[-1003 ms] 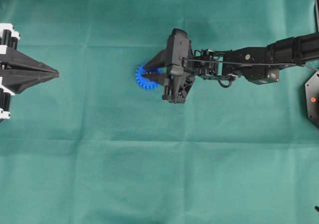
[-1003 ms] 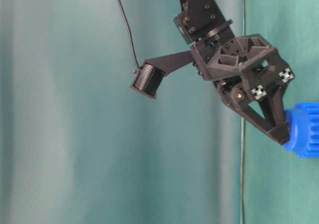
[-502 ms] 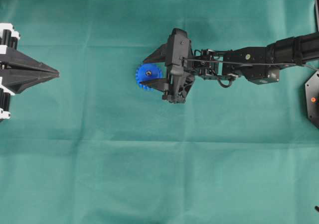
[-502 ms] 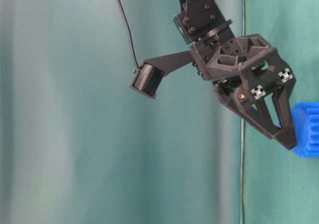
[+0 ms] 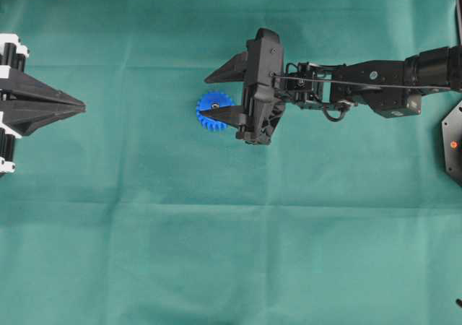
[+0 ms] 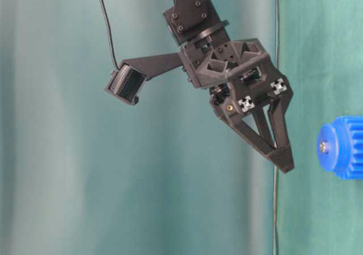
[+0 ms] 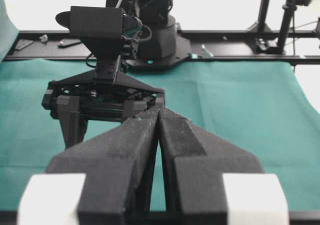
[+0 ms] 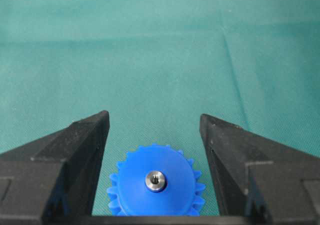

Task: Insert the shaft placed at a random location into the center hole of the small gear at another random location.
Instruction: 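Open the right gripper and withdraw it to the right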

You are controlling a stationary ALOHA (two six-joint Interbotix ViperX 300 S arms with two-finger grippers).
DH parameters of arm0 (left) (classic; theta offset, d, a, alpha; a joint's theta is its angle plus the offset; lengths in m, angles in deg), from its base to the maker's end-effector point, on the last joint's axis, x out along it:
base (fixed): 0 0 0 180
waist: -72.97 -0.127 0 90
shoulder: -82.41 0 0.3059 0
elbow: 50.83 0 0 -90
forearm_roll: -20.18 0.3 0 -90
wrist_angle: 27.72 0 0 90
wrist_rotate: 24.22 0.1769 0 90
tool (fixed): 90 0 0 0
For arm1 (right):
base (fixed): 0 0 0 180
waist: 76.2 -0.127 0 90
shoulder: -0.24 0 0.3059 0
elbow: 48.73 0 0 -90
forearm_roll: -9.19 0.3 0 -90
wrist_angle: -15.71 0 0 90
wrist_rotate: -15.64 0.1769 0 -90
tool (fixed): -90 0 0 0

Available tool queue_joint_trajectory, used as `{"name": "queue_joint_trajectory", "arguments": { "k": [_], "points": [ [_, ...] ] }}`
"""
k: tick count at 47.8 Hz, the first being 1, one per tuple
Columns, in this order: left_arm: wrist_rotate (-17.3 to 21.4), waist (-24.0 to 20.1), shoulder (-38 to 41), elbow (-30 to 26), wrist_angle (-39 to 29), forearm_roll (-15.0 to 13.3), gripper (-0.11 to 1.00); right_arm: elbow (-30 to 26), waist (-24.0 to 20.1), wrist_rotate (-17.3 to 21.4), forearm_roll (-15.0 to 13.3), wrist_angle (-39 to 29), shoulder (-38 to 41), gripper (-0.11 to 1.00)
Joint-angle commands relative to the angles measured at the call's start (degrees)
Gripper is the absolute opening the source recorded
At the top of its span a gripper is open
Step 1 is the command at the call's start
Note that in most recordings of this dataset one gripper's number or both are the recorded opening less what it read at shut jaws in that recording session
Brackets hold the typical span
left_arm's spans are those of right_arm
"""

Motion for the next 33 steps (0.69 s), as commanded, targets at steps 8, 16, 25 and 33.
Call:
{"name": "queue_joint_trajectory", "arguments": {
  "k": [8, 16, 25, 33],
  "points": [
    [-0.1, -0.1, 0.4, -0.8, 0.3, 0.1, 0.00, 0.4, -0.1, 0.1, 0.1, -0.1, -3.1, 0.72],
    [-0.1, -0.1, 0.4, -0.8, 0.4, 0.1, 0.00, 4.0, -0.1, 0.1, 0.1, 0.2, -6.6, 0.72],
    [-0.1, 0.0, 0.4, -0.8, 0.4, 0.1, 0.00, 9.2, -0.1, 0.1, 0.1, 0.2, -12.0, 0.72],
    [-0.1, -0.1, 0.5, -0.8, 0.4, 0.1, 0.00, 14.2, -0.1, 0.1, 0.1, 0.1, -17.4, 0.72]
  ]
}}
